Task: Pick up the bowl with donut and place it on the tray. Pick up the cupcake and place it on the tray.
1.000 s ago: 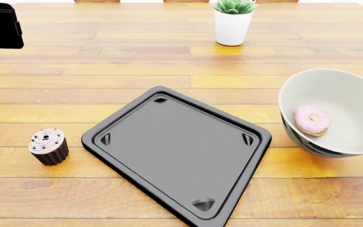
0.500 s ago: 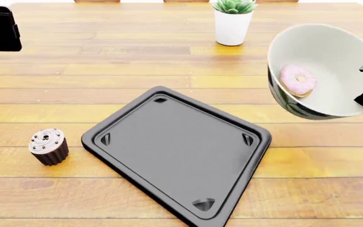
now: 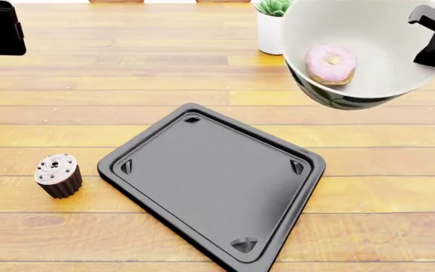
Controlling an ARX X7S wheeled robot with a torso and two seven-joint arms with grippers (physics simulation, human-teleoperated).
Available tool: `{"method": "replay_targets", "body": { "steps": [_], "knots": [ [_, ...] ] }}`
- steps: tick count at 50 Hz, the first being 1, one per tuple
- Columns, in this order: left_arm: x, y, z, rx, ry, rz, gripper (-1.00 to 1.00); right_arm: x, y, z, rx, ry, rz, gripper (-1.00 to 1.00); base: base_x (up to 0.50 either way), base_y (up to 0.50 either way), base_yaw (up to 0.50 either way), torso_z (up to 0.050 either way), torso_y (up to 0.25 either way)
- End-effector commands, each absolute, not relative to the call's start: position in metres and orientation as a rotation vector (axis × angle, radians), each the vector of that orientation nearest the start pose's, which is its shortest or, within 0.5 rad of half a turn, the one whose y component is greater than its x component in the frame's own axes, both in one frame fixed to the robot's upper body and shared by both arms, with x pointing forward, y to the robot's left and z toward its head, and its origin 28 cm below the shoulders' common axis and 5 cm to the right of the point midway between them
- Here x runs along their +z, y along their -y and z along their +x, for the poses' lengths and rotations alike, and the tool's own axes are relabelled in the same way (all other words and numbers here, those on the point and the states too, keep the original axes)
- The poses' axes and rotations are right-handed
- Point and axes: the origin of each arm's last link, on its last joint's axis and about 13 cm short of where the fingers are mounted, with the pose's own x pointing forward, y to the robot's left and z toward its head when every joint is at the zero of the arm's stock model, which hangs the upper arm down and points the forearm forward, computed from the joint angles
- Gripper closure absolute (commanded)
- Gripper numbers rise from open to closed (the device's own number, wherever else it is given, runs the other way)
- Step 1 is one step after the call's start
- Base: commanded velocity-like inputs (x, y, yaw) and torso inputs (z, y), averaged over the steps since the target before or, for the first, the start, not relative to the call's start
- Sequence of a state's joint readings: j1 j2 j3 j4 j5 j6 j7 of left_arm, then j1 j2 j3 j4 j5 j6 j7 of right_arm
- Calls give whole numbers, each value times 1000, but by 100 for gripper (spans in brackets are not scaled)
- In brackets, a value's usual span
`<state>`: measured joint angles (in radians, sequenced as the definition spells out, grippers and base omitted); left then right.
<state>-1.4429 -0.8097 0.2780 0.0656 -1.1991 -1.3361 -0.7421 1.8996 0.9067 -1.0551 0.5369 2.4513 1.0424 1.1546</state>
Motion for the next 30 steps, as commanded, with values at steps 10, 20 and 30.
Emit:
{"method": "replay_targets", "body": {
  "steps": [10,20,30],
  "knots": [
    [367,-325,266,313,-40,153,-100,437,184,249,72,-641,263,100,0,0,0,0,0],
    [362,-327,268,309,-48,144,-100,426,170,245,208,-678,240,100,0,0,0,0,0],
    [361,-326,270,302,-55,145,-100,418,169,240,273,-695,218,100,0,0,0,0,1]
  ]
}}
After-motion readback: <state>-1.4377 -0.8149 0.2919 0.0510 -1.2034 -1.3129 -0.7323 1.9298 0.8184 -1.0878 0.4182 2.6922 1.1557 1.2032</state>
